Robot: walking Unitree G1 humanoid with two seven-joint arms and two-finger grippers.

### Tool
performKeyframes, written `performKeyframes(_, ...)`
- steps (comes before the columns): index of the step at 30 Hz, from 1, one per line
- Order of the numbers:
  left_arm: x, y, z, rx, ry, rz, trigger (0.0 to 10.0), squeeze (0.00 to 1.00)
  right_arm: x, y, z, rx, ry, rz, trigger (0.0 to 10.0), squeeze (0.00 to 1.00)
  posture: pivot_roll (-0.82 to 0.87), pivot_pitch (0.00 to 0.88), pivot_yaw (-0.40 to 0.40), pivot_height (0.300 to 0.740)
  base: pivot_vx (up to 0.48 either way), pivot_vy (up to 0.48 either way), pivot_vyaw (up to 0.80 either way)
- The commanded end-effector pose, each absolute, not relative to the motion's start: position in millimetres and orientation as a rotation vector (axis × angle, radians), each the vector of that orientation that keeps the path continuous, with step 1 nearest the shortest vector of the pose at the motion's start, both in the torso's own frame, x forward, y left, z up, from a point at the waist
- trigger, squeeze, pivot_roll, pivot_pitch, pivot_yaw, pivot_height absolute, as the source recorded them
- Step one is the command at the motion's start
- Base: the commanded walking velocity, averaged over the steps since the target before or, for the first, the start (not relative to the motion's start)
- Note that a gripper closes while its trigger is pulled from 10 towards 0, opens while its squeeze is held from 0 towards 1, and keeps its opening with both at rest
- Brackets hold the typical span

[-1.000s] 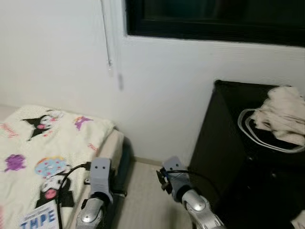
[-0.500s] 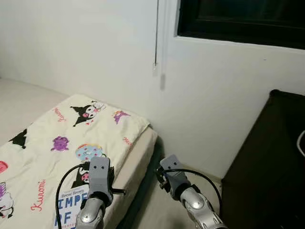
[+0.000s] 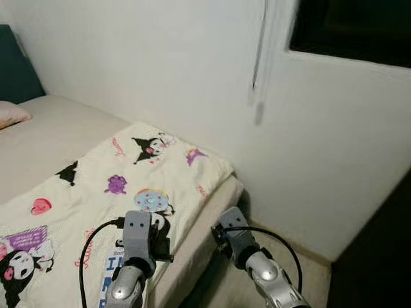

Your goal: Clean up the room

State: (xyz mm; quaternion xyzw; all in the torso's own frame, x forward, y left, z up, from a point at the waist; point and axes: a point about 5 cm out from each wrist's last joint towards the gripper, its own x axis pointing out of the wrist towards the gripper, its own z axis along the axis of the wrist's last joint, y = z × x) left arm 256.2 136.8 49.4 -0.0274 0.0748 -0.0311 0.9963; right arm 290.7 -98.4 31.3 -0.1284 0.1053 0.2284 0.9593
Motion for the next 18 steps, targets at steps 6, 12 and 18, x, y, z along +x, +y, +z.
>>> performKeyframes(6,254.3,134.5,48.1,-0.031,0.154,-0.088,10.0,0.00,286.8,-103.0,25.3,-0.234,0.242,0.444,10.0,0.00,-0.03,0.000,-0.023,0.740,0.000,0.000,0.00)
performKeyframes(12,254.2,133.0,47.7,-0.009,0.154,-0.100,10.0,0.00,286.1,-103.1,24.8,-0.231,0.242,0.441,10.0,0.00,-0.04,0.000,-0.019,0.740,0.000,-0.320,0.00)
performKeyframes(18,255.3,131.4,48.5,-0.003,0.155,-0.103,10.0,0.00,285.5,-103.8,24.4,-0.229,0.243,0.440,10.0,0.00,-0.04,0.000,-0.020,0.740,0.000,-0.480,0.00)
